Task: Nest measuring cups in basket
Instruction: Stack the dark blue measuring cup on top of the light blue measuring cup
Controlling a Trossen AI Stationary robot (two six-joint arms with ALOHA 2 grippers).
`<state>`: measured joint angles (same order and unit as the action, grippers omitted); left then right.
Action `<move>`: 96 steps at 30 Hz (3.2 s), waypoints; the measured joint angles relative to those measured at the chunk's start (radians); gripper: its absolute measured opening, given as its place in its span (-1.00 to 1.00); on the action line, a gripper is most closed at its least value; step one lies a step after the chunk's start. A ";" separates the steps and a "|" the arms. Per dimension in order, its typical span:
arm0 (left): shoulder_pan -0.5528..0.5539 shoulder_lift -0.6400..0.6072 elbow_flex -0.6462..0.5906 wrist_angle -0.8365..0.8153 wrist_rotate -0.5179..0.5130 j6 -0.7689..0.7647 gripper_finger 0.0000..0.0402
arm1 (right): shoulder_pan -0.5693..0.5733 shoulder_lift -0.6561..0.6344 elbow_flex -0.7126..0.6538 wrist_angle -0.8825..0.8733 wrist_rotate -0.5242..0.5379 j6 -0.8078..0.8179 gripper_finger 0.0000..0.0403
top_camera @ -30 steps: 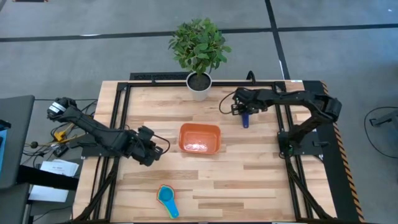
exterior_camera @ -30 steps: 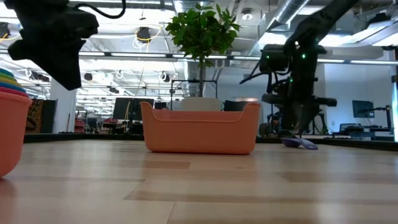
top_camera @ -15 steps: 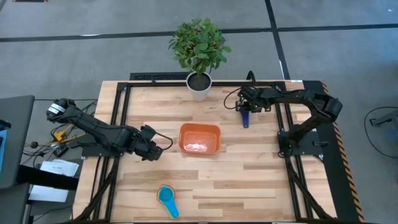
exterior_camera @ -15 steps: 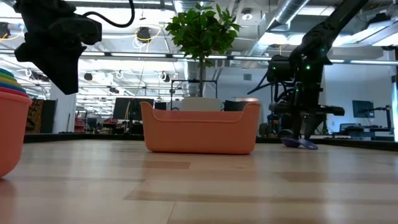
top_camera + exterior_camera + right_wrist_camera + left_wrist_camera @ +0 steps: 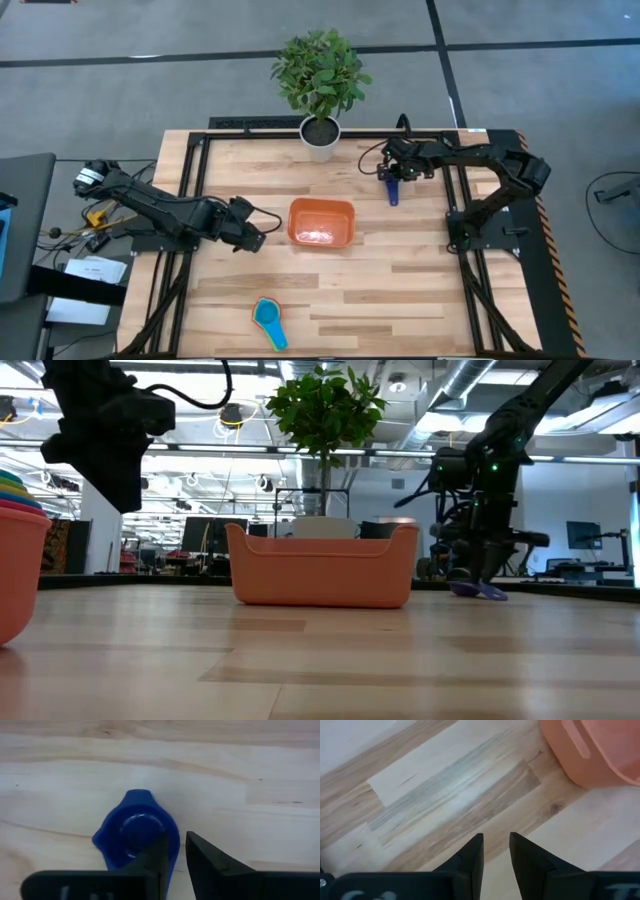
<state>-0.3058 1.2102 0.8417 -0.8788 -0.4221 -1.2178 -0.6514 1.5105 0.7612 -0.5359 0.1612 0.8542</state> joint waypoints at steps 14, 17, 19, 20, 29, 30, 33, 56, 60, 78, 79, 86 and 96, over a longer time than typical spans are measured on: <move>0.000 0.000 0.000 0.041 0.077 -0.011 -0.59 | 0.023 0.099 0.006 0.032 -0.029 0.008 -0.63; -0.002 0.000 0.000 0.042 0.121 0.002 -0.59 | 0.065 0.080 0.004 0.046 -0.038 0.039 -0.72; -0.002 0.000 0.000 0.042 0.136 0.003 -0.59 | 0.101 0.057 0.001 0.050 -0.040 0.065 -0.79; -0.002 0.000 0.000 0.042 0.139 0.003 -0.59 | 0.118 0.044 -0.001 0.048 -0.040 0.083 -0.82; -0.002 0.000 0.000 0.095 0.157 0.003 -0.59 | 0.373 -0.100 -0.001 0.000 0.045 0.275 -0.93; -0.002 0.000 0.000 0.114 0.168 0.003 -0.59 | 0.410 -0.115 -0.001 -0.015 0.053 0.306 -0.93; -0.004 0.000 0.000 0.203 0.219 0.003 -0.59 | 0.537 -0.163 -0.001 -0.024 0.089 0.413 -0.96; -0.025 -0.001 0.092 0.287 0.242 0.401 -0.98 | 1.167 0.128 0.342 0.078 0.281 0.949 -0.97; -0.002 -0.015 0.092 0.203 0.328 0.404 -1.00 | 1.145 0.263 0.542 0.052 0.278 0.906 -0.97; -0.161 -0.240 0.092 -0.048 0.193 0.370 -1.00 | 1.073 0.906 1.529 -0.008 0.048 0.622 -0.97; -0.161 -0.246 0.092 -0.048 0.186 0.371 -1.00 | 1.073 0.937 1.575 -0.026 0.037 0.622 -0.97; -0.173 -0.255 0.092 -0.051 0.148 0.394 -1.00 | 1.087 0.966 1.564 -0.059 0.010 0.695 -0.97; -0.173 -0.255 0.092 -0.052 0.120 0.418 -1.00 | 1.094 0.982 1.563 -0.082 -0.005 0.605 -0.95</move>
<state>-0.4789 0.9554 0.9337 -0.9306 -0.3020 -0.8001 0.4424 2.4924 2.3246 -0.6175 0.1558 1.4590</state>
